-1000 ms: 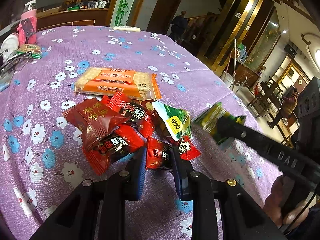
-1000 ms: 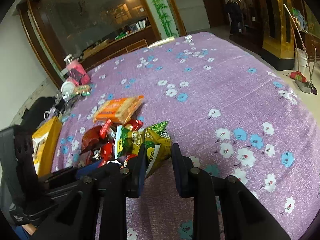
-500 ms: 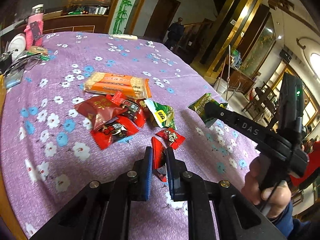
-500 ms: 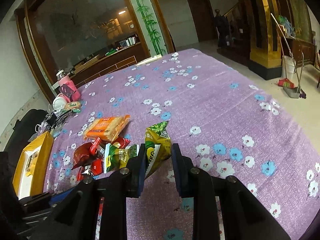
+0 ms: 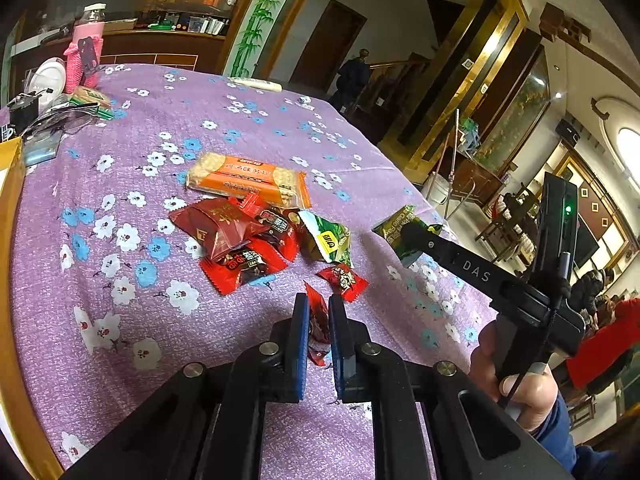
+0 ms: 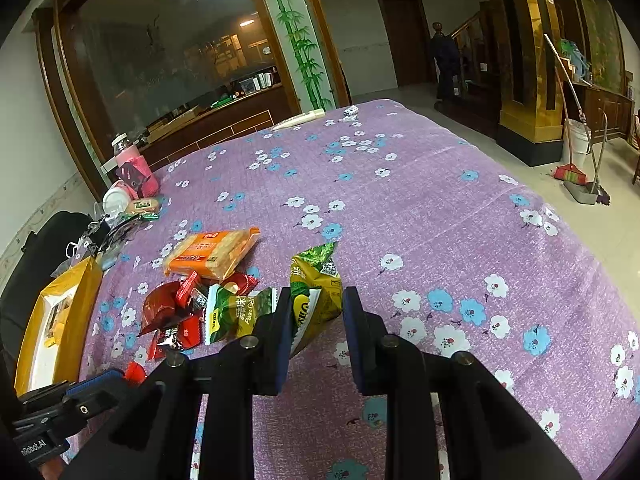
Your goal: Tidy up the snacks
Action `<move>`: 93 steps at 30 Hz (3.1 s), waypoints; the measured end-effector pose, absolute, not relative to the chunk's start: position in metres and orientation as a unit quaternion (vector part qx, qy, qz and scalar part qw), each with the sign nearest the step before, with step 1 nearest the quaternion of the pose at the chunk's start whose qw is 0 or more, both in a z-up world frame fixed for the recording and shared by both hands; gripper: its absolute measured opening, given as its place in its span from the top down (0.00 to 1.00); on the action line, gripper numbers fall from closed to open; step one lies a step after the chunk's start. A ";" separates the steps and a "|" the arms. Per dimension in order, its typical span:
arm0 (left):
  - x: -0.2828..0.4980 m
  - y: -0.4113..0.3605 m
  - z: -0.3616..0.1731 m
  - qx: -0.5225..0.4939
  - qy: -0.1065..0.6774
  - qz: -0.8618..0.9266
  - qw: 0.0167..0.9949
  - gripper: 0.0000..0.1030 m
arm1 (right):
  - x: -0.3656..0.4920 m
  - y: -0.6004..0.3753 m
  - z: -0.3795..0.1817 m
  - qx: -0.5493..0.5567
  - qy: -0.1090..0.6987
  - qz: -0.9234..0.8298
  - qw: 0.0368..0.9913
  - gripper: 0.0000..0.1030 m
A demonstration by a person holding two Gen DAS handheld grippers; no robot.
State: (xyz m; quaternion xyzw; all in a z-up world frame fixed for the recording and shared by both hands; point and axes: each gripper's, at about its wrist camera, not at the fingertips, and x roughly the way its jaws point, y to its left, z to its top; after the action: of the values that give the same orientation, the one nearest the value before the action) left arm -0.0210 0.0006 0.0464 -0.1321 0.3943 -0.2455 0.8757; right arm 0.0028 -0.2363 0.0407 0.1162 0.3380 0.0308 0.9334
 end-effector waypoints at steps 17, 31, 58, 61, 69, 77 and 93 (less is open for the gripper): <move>-0.025 0.006 0.053 -0.140 0.385 -0.253 0.877 0.92 | 0.001 -0.236 0.043 0.112 0.329 0.034 0.937 0.78; -0.036 0.024 0.058 -0.140 0.381 -0.260 0.876 0.92 | -0.003 -0.249 0.040 0.140 0.340 0.033 0.929 0.78; -0.012 -0.034 0.020 0.018 0.458 -0.184 0.870 0.48 | -0.015 -0.263 0.030 0.176 0.354 0.060 0.916 0.78; -0.009 -0.041 0.017 0.036 0.456 -0.169 0.873 0.48 | -0.015 -0.262 0.031 0.174 0.354 0.062 0.917 0.78; 0.009 -0.057 0.013 0.051 0.459 -0.149 0.875 0.33 | -0.015 -0.260 0.031 0.175 0.353 0.062 0.917 0.78; 0.016 -0.057 0.015 0.042 0.446 -0.147 0.882 0.89 | -0.016 -0.261 0.032 0.175 0.352 0.064 0.917 0.78; -0.004 -0.022 0.032 -0.039 0.424 -0.165 0.889 0.89 | -0.017 -0.261 0.033 0.173 0.351 0.062 0.918 0.78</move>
State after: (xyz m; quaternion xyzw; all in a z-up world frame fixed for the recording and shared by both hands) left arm -0.0043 -0.0216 0.0320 -0.0392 0.4244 -0.1652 0.8894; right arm -0.0166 -0.2611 0.0331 0.1735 0.3509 0.0621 0.9181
